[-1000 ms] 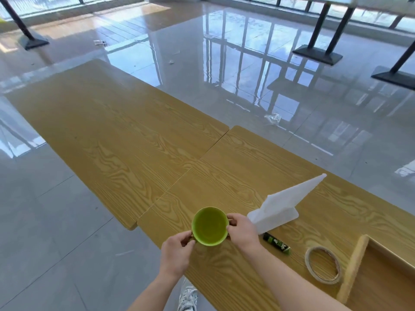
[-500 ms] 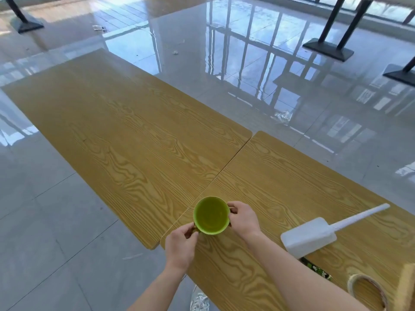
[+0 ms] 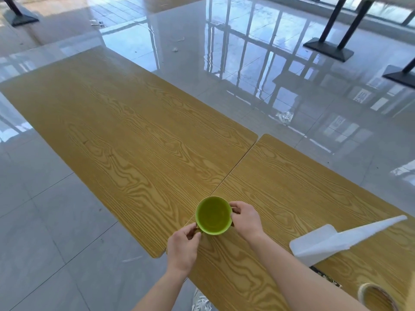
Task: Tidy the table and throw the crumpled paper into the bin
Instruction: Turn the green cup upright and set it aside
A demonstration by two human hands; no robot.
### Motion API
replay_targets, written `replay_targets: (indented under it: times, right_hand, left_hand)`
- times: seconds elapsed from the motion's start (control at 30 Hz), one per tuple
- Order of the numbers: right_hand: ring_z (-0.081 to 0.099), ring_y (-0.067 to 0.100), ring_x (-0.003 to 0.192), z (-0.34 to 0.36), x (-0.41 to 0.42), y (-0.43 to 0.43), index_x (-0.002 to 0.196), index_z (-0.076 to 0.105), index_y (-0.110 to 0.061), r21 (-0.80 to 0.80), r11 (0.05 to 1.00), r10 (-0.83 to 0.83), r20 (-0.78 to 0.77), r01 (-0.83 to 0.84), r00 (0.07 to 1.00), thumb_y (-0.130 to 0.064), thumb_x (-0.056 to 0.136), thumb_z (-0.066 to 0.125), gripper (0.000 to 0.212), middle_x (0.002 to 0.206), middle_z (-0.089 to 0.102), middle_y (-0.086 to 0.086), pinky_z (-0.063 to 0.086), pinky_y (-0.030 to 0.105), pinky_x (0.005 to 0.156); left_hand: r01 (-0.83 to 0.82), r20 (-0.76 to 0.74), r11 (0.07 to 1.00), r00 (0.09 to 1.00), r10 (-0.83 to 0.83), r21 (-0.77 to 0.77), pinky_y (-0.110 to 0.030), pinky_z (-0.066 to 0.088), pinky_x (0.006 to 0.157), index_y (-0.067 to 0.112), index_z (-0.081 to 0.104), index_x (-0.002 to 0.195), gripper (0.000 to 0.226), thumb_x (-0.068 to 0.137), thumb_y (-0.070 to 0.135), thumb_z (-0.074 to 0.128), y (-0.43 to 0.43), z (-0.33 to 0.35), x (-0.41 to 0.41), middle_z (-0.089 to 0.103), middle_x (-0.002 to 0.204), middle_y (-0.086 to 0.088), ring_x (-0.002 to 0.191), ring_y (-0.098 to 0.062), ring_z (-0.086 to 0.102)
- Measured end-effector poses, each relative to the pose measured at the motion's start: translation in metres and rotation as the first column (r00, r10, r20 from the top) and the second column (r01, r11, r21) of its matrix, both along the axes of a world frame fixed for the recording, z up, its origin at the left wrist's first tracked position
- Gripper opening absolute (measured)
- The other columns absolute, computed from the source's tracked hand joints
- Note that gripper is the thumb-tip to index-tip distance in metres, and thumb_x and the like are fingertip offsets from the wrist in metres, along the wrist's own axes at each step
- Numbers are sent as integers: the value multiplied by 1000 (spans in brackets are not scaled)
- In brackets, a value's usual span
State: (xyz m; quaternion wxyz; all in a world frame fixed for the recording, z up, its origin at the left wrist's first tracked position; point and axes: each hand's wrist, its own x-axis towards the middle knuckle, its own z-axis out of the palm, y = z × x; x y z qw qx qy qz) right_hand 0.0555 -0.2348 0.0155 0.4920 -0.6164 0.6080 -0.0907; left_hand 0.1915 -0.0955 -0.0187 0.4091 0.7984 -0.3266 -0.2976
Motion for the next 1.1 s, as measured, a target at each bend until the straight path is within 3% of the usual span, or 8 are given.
replay_targets:
  times: [0.13,0.23,0.37,0.47,0.63,0.8,0.93,1.1]
  right_hand:
    - [66,14,105,-1,0,-1,124,65,-21,0,1000,-2,4,2,1000,-17,94,59,31,114,71,-3,56,41,93]
    - [67,15,103,-2,0,-1,124,66,-20,5,1000,-4,12,4,1000,-15,94,59,31,112,72,-3,57,42,92]
    - [67,17,103,-3,1,-1,122,66,-20,5,1000,-6,22,6,1000,-15,95,59,29,110,71,-3,57,43,92]
    - [66,16,102,-3,0,0,121,65,-20,4,1000,-11,17,11,1000,-14,95,59,27,109,70,-4,57,42,92]
    - [66,16,100,3,-8,1,127,61,-17,2,1000,-24,29,24,999,-18,94,60,33,105,68,-5,56,43,93]
    - [68,17,93,16,-22,4,126,61,-19,-21,998,-51,44,52,998,-21,94,60,32,98,67,-8,55,43,92]
    - [68,17,91,25,-36,10,126,60,-19,-58,996,-59,65,62,996,-22,94,60,32,97,67,-8,55,43,92]
    - [66,14,90,33,-63,24,125,61,-18,-96,992,-72,59,77,996,-22,94,62,32,96,67,-8,56,40,89]
  left_hand:
    - [-18,-22,1000,1000,18,13,2,41,69,21,73,111,31,82,11,75,0,-1,1,59,73,44,83,22,57]
    - [-14,-16,999,1000,14,35,2,41,72,17,72,115,34,82,14,76,0,1,2,57,87,38,82,21,57]
    - [2,-30,999,1000,0,46,4,40,72,15,71,116,36,81,13,77,-1,4,3,57,88,37,81,24,56]
    - [2,-30,998,1000,0,60,1,42,72,15,69,119,39,81,16,77,0,8,2,63,94,25,83,16,59]
    - [50,142,999,988,-52,16,-18,47,77,15,65,122,43,81,17,78,8,22,2,64,102,9,91,-4,60]
    - [173,333,984,930,-153,-31,-10,38,74,15,66,118,44,77,8,79,2,44,-5,60,105,4,92,-11,58]
    - [258,382,963,900,-213,-72,-20,46,79,14,66,119,42,79,7,77,-13,61,-21,61,110,2,99,-12,59]
    - [381,406,920,859,-313,-96,-20,45,77,16,65,120,40,82,10,73,-28,73,-49,60,112,8,100,-9,56]
